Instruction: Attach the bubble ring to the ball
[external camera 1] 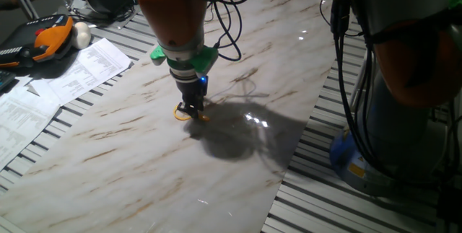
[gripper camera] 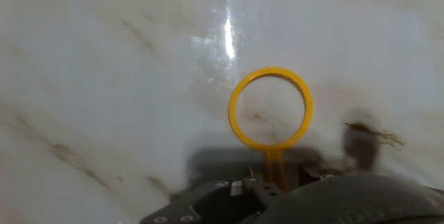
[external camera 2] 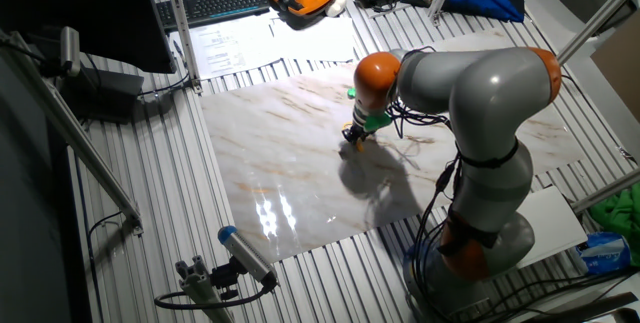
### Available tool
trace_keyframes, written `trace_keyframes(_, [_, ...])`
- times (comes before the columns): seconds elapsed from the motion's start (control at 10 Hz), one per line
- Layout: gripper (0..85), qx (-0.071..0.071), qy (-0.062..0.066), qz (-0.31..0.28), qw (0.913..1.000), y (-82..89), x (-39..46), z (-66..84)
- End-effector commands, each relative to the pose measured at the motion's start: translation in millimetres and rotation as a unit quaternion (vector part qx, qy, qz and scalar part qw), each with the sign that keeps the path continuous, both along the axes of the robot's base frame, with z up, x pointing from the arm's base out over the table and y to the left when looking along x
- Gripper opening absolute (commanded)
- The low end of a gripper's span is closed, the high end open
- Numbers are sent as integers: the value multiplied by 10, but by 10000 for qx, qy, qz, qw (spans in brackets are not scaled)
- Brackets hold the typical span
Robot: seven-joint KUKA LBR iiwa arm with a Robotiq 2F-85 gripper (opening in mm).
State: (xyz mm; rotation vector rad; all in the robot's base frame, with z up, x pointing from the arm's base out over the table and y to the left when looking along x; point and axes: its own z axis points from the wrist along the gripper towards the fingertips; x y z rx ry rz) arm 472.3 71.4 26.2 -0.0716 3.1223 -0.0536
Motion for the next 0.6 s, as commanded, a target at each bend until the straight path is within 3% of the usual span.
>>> trace_keyframes(0.0, [340,1,-9,-10,10000,4,-6,-13])
trace_keyframes(0.4, [340,-6,-47,-1,10000,17,-44,-41])
trace_keyframes(0.5, [170,-7,-46,30,10000,24,-48,-51])
